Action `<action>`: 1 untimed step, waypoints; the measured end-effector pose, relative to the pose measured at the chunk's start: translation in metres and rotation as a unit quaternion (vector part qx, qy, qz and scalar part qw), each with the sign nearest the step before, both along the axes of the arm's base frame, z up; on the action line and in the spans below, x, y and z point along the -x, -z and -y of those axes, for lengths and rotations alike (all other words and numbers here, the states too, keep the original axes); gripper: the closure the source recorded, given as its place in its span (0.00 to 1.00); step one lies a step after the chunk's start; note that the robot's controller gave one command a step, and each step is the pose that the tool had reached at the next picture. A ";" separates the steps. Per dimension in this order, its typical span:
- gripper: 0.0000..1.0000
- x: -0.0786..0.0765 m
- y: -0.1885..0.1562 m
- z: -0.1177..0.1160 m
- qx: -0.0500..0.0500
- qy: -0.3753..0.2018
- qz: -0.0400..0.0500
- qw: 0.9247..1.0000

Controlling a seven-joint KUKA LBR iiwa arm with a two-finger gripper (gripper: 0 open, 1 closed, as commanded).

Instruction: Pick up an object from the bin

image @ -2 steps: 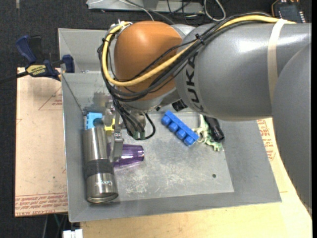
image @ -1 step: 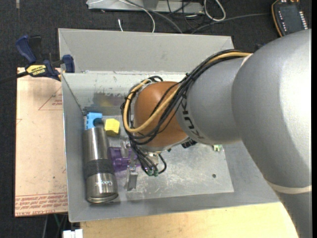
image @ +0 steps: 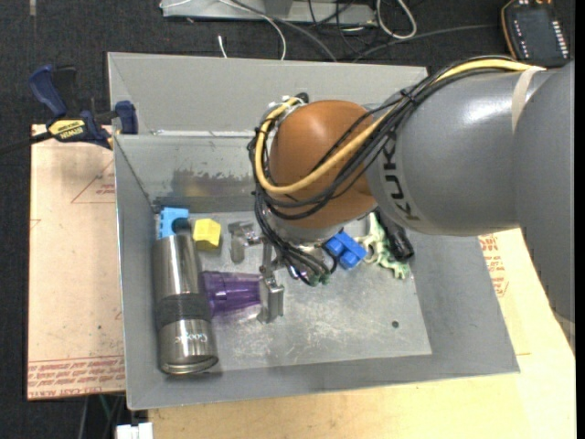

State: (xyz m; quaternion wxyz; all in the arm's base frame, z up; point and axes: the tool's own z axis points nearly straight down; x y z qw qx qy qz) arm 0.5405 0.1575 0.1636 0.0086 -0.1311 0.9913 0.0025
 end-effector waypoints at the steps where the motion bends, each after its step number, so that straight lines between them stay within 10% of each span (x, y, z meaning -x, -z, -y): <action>1: 0.00 0.007 0.065 -0.010 -0.005 0.144 0.003 0.990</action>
Offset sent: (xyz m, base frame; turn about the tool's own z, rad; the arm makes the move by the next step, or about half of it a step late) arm 0.0046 -0.0067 -0.0936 -0.0038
